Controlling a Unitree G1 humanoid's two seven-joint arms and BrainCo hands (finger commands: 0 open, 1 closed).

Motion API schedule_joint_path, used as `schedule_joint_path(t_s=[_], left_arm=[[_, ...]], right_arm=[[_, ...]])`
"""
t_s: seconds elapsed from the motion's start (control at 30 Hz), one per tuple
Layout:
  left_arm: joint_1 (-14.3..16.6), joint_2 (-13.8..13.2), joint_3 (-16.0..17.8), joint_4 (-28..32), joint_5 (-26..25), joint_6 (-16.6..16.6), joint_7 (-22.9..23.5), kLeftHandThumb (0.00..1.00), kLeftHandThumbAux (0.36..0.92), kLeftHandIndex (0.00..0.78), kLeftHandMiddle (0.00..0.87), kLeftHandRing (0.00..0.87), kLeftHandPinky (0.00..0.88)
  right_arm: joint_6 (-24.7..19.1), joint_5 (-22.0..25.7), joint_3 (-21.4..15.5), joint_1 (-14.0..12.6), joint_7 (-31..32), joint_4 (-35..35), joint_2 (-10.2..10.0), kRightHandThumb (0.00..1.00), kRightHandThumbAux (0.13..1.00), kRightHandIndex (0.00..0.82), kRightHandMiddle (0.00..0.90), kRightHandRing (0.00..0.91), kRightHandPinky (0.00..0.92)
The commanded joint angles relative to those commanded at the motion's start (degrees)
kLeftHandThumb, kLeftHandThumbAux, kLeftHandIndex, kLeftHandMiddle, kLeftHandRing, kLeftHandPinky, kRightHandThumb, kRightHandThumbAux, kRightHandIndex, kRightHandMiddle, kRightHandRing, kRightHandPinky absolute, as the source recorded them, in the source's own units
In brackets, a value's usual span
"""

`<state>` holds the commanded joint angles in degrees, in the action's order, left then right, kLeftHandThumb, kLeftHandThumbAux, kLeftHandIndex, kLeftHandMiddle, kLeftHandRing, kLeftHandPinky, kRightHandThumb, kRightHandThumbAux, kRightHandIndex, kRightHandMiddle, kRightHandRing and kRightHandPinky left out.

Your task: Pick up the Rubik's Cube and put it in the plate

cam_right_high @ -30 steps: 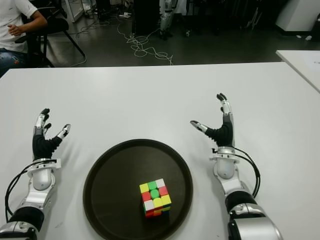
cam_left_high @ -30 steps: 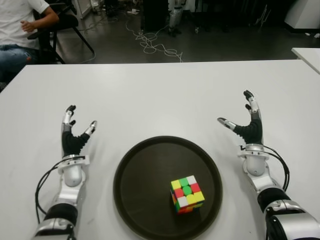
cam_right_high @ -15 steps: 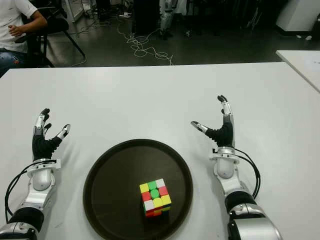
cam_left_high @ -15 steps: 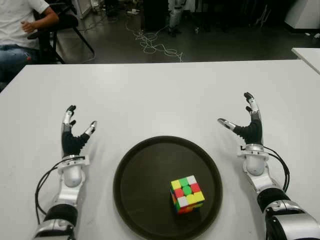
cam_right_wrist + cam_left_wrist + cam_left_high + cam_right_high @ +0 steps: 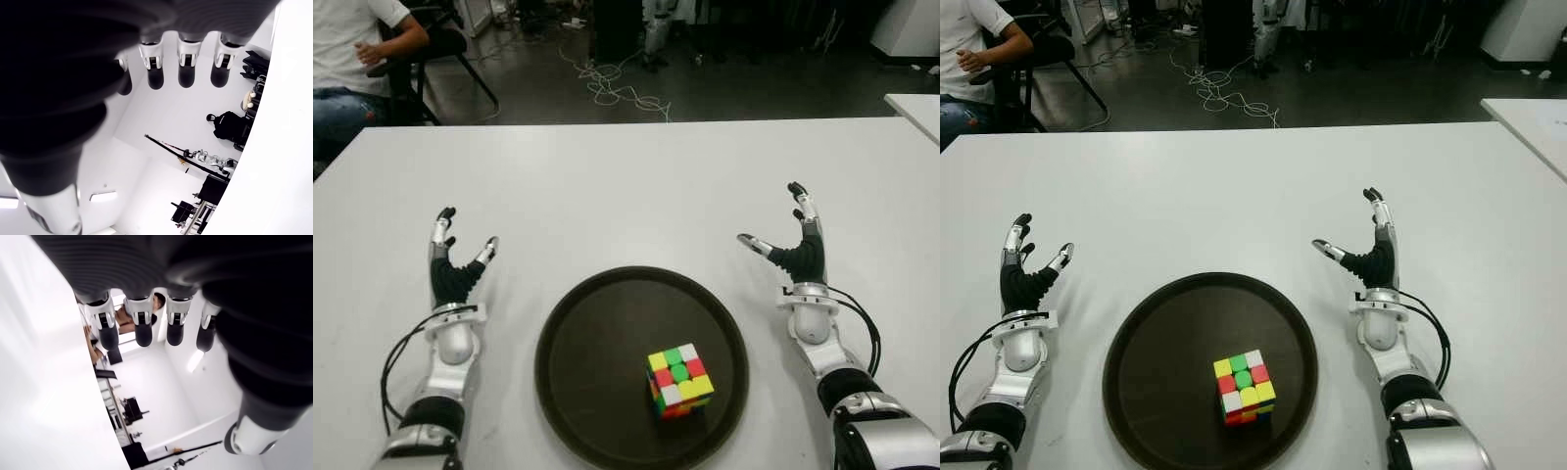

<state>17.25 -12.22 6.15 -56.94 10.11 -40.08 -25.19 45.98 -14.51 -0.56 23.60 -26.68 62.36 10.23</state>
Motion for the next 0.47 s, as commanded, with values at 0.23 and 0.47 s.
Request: schedule_joint_path(t_s=[0.23, 0.47], left_arm=[[0.7, -0.3, 0.1, -1.3, -0.3, -0.2, 0.4, 0.0, 0.725, 0.039, 0.027, 0.01, 0.008], [1.0, -0.3, 0.7, -1.8, -1.5, 0.1, 1.9, 0.0, 0.734, 0.03, 0.03, 0.021, 0.033]], right_arm=[[-0.2, -0.3, 0.0, 0.1, -0.3, 0.3, 0.2, 0.0, 0.778, 0.0, 0.0, 0.0, 0.0], [0.1, -1.2, 0.4, 0.3, -1.4, 0.3, 0.4, 0.0, 0.774, 0.0, 0.0, 0.0, 0.0]])
